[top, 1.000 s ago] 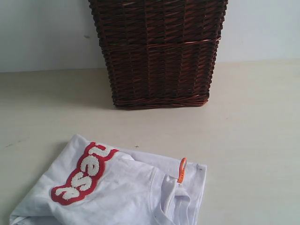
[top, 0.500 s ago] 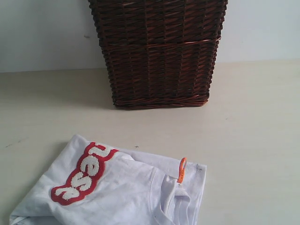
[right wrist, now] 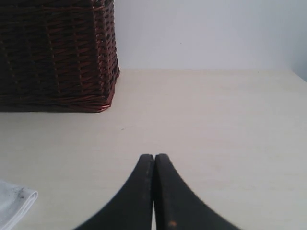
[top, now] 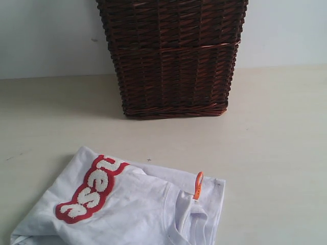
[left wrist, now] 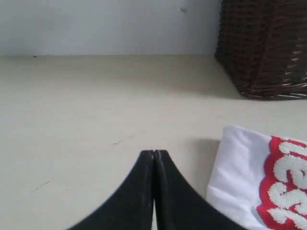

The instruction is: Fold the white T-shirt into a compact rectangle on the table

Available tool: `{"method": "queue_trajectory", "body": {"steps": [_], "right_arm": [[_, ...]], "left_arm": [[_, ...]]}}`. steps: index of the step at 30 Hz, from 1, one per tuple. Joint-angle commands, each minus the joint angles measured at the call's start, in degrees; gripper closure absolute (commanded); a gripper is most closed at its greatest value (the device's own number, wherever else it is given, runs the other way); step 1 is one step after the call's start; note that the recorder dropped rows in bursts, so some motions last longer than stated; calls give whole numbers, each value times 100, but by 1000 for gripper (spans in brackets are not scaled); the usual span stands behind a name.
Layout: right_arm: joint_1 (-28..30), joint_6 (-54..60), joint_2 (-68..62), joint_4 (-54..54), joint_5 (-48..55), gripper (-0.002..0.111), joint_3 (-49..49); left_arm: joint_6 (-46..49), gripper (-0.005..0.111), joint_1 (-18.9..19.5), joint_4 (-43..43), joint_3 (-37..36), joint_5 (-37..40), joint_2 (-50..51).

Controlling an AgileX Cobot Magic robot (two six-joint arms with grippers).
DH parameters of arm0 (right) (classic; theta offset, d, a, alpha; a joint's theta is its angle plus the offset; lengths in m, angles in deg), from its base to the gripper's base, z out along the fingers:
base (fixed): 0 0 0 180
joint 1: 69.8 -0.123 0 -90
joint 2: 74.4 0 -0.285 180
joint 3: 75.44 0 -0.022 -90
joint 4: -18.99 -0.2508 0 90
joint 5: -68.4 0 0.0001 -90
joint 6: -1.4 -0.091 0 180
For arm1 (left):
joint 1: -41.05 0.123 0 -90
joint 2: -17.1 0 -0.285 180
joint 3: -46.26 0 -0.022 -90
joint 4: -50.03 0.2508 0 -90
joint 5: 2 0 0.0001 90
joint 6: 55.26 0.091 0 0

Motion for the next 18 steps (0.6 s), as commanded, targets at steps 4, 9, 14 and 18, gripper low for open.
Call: {"method": "queue_trajectory", "body": {"steps": [4,9,14,18], "right_arm": [[23,32,34,21,-51,108,32],[23,32,34,21,-51,108,32],[23,32,34,21,-51,108,32],[23,32,34,21,-51,108,32]], "left_arm": [[29,107,1,-428,-7,53,31],[921,107,-44,-418,-7,44,31],[1023,107,-44,-576,-7,59,31],[-336,107,-44,-510,-7,96,31]]}}
